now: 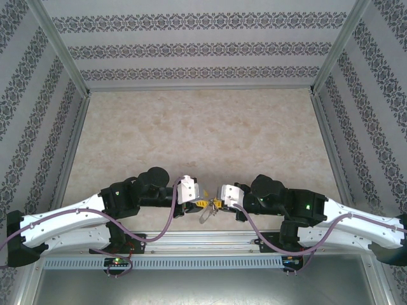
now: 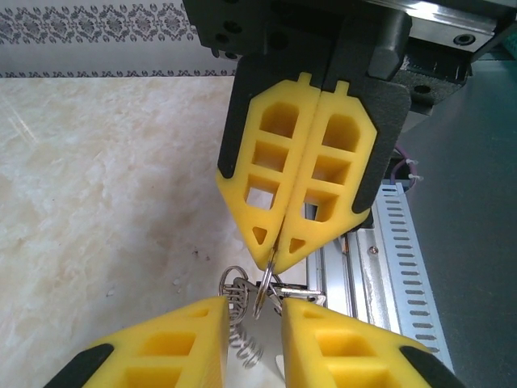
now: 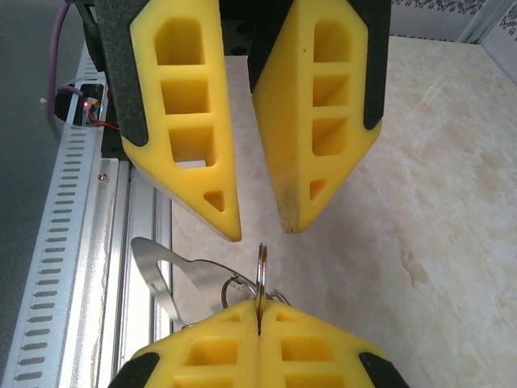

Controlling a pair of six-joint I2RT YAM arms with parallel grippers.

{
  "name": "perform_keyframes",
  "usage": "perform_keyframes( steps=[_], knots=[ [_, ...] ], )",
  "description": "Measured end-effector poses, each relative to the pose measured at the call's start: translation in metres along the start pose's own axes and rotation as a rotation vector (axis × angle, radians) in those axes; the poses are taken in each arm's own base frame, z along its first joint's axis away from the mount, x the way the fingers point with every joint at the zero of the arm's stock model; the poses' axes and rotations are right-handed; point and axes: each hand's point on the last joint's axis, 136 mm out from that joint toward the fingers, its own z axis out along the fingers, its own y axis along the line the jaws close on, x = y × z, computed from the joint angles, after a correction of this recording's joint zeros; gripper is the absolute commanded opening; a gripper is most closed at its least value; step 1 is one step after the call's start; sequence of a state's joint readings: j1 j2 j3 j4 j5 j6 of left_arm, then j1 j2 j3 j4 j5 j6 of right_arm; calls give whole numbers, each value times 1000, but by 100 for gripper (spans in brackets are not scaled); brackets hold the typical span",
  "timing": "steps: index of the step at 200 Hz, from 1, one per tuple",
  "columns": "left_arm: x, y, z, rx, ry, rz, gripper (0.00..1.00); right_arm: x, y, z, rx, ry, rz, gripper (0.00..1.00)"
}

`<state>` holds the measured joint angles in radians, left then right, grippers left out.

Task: Put the keys on the keyring

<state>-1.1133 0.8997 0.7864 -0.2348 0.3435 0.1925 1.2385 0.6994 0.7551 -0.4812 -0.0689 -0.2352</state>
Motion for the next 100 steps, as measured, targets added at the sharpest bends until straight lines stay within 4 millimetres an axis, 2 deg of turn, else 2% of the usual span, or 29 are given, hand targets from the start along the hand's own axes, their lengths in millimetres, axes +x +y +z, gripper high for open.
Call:
perform_keyframes(
  steps=[69, 100],
  knots=[
    [3, -3, 6, 26, 18, -6, 21, 1, 3, 4, -24, 11, 4, 0],
    [6, -3, 9, 30, 27, -4, 9, 1, 4, 4, -28, 12, 5, 0]
  ],
)
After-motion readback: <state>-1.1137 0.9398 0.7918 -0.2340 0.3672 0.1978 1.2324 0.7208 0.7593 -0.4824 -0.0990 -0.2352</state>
